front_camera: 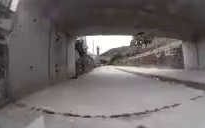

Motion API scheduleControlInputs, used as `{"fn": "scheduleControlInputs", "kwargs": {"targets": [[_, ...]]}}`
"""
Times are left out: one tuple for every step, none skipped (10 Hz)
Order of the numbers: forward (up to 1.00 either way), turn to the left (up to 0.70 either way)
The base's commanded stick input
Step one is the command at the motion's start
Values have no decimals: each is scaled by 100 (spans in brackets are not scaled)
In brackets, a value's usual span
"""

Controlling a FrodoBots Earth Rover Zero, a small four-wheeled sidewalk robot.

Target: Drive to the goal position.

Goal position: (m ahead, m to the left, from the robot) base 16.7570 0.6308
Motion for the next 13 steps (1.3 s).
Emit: {"fn": "scheduleControlInputs", "kwargs": {"targets": [[100,0],[100,0],[100,0],[100,0],[100,0],[100,0],[100,0],[100,0],[100,0],[100,0],[100,0],[100,0],[100,0]]}}
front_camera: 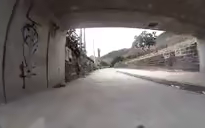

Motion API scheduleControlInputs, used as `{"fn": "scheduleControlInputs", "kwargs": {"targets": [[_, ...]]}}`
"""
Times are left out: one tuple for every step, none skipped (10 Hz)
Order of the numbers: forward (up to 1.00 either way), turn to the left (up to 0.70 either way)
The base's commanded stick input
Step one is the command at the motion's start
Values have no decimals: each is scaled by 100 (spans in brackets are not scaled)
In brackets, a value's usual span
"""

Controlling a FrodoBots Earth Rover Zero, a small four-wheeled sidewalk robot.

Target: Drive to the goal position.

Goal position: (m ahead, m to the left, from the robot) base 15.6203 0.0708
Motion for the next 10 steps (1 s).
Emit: {"fn": "scheduleControlInputs", "kwargs": {"targets": [[100,0],[100,0],[100,0],[100,0],[100,0],[100,0],[100,0],[100,0],[100,0],[100,0]]}}
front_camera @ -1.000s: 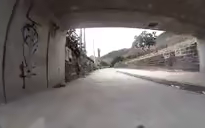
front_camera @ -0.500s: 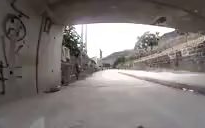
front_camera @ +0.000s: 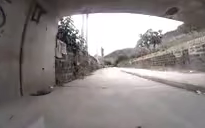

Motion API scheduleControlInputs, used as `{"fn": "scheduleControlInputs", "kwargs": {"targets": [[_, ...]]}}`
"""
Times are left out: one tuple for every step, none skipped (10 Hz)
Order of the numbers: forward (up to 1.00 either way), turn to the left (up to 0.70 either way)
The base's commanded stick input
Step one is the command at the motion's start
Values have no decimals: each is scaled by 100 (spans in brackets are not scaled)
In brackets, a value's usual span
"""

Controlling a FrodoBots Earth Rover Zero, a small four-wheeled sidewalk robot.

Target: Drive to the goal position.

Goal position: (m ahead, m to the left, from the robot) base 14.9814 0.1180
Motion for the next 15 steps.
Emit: {"fn": "scheduleControlInputs", "kwargs": {"targets": [[100,0],[100,0],[100,0],[100,0],[100,0],[100,-39],[100,-35],[100,-31],[100,0],[100,0],[100,0],[100,0],[100,0],[100,0],[100,0]]}}
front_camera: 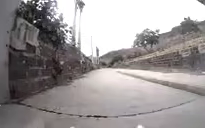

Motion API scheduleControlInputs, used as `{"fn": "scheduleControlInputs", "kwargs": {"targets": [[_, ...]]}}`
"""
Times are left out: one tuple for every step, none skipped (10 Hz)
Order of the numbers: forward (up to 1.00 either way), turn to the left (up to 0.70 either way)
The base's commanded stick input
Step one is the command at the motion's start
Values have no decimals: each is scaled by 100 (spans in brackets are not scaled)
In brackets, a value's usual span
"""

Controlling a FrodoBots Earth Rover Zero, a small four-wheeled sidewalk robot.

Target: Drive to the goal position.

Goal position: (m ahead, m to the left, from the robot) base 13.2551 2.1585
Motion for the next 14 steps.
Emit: {"fn": "scheduleControlInputs", "kwargs": {"targets": [[100,0],[100,0],[100,0],[100,0],[100,0],[100,0],[100,0],[100,0],[100,0],[100,0],[100,0],[100,0],[100,0],[100,0]]}}
